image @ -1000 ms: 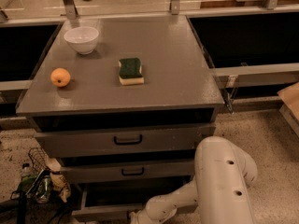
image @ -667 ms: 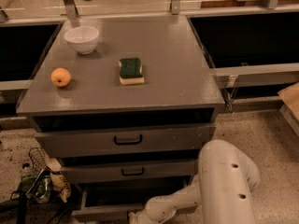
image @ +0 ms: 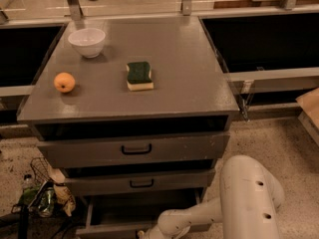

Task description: Open bottom drawer

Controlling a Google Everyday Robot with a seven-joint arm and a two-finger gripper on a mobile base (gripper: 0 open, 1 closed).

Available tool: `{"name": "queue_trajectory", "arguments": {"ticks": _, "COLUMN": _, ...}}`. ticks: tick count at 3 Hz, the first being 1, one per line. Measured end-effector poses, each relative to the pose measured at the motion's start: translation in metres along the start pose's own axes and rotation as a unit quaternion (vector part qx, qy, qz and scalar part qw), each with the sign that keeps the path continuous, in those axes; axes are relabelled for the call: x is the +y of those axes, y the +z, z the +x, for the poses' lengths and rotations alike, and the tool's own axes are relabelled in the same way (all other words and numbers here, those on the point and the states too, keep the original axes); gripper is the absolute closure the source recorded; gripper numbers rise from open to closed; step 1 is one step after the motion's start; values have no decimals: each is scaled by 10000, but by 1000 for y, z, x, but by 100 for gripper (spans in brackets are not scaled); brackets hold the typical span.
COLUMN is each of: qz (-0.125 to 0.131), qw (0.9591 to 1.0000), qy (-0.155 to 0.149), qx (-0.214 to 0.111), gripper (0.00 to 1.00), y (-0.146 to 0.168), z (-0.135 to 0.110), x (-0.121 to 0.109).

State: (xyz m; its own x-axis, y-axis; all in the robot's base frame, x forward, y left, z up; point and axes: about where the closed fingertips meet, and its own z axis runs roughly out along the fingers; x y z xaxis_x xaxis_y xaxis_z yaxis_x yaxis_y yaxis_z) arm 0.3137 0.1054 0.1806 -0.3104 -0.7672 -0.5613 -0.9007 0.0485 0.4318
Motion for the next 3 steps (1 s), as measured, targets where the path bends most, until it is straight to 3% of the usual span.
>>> {"name": "queue_trajectory", "arguments": {"ticks": 1, "qz": 0, "qw": 10000, "qy": 0, "qx": 0, "gripper": 0, "y": 0, "z": 0, "x": -1}}
{"name": "queue_trajectory", "arguments": {"ticks": 2, "qz": -180, "qw": 9998, "qy": -52, "qx": -33, "gripper": 0, "y": -6, "z": 4, "x": 9}}
{"name": "queue_trajectory", "arguments": {"ticks": 3, "qz": -590, "qw": 9980, "qy": -208, "qx": -107, "gripper": 0, "y": -19, "z": 12, "x": 32}}
